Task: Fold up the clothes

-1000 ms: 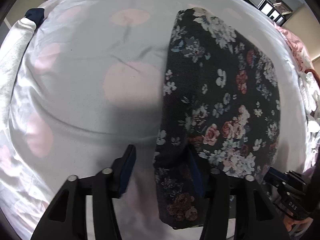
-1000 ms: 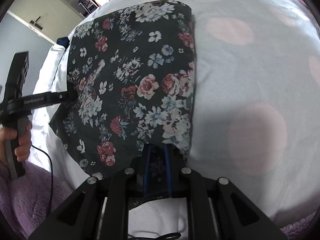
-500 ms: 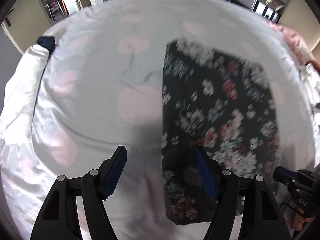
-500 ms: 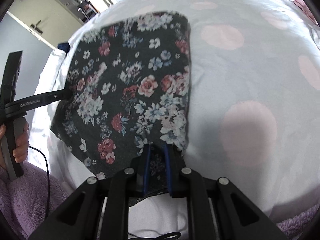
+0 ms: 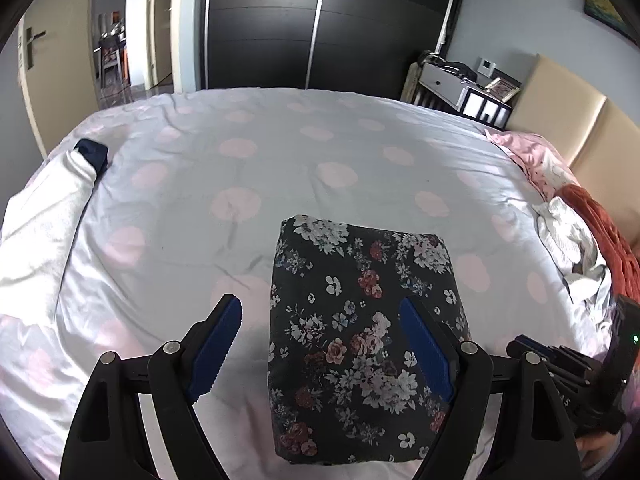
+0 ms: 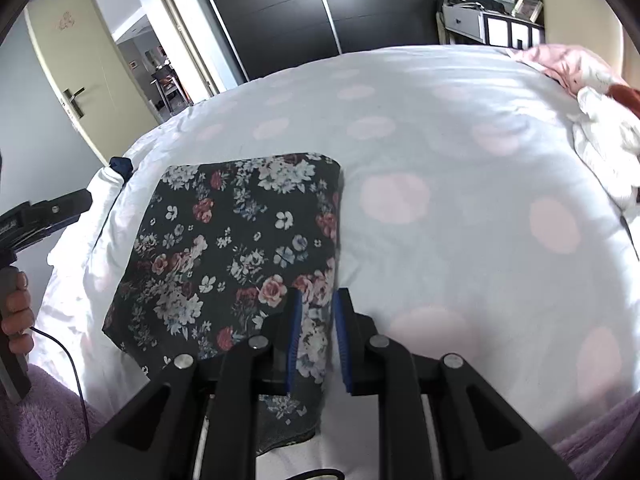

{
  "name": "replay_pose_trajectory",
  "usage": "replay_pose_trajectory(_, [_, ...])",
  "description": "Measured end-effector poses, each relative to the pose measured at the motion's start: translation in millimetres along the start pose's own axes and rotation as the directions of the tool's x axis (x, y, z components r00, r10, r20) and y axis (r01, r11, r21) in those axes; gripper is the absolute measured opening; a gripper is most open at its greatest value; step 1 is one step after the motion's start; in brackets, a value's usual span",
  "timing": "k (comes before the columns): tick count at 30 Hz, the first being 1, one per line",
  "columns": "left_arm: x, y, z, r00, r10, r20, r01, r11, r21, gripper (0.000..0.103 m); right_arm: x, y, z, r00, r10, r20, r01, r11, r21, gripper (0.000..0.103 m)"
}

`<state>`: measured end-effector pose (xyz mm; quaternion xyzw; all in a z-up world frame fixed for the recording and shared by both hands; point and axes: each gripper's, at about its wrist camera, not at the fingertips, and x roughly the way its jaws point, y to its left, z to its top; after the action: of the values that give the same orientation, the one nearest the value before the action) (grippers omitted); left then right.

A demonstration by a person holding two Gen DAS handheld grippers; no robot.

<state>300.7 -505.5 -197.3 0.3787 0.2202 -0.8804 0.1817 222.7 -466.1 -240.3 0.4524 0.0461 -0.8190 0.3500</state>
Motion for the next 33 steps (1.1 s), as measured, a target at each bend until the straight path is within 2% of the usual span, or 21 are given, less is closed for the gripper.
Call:
replay_pose_trajectory(4, [7,1,5,1.0,-0.001,0.012,0.002,0.999,-0.04,0.083,0,5,17,0.999,0.033,-0.013,-0.034,0.998,-0.055,0.017])
replay_pose_trajectory(7, [27,0,4,1.0,0.013,-0.018,-0.013,1.0,-0.028,0.083,-2,8,34,0.999,0.043,0.019,-0.041,0.995,-0.093,0.017])
replay_pose_trajectory(12, [61,-2,1,0.997,0.037,-0.068,-0.038,0.999,-0.008,0.083,13,-2,59,0.998,0.07,0.009,-0.069,0.995,-0.079,0.017])
replay_pose_trajectory(16, [88,-4,-1,0.993,0.057,-0.107,-0.056,0.998,0.009,0.083,38,-5,60,0.995,0.096,-0.013,-0.097,0.993,-0.068,0.017])
replay_pose_trajectory(20, [115,-5,-3,0.986,0.078,-0.146,-0.074,0.997,0.027,0.083,68,-11,53,0.993,0.088,-0.081,-0.092,0.995,-0.043,0.017])
replay_pose_trajectory(22, [134,1,-7,0.973,0.085,-0.214,-0.085,0.996,0.011,0.083,83,-15,50,0.989,0.074,-0.126,-0.078,0.996,-0.031,0.017])
replay_pose_trajectory(24, [154,9,-11,0.952,0.089,-0.291,-0.097,0.995,-0.011,0.083,97,-21,49,0.982,0.089,-0.165,-0.091,0.996,-0.002,0.017])
replay_pose_trajectory(25, [160,14,-13,0.947,0.081,-0.312,-0.096,0.995,-0.032,0.089,102,-23,48,0.979,0.098,-0.178,-0.098,0.995,0.009,0.017])
replay_pose_trajectory(27, [167,22,-13,0.942,0.052,-0.332,-0.084,0.993,-0.083,0.099,108,-24,48,0.977,0.099,-0.189,-0.099,0.995,0.008,0.017])
replay_pose_trajectory(29, [172,29,-14,0.938,0.021,-0.346,-0.067,0.99,-0.121,0.101,110,-23,48,0.978,0.097,-0.186,-0.1,0.995,-0.006,0.017])
replay_pose_trajectory(33, [171,29,-14,0.938,0.015,-0.347,-0.058,0.992,-0.115,0.102,114,-25,47,0.976,0.104,-0.192,-0.106,0.994,0.002,0.017])
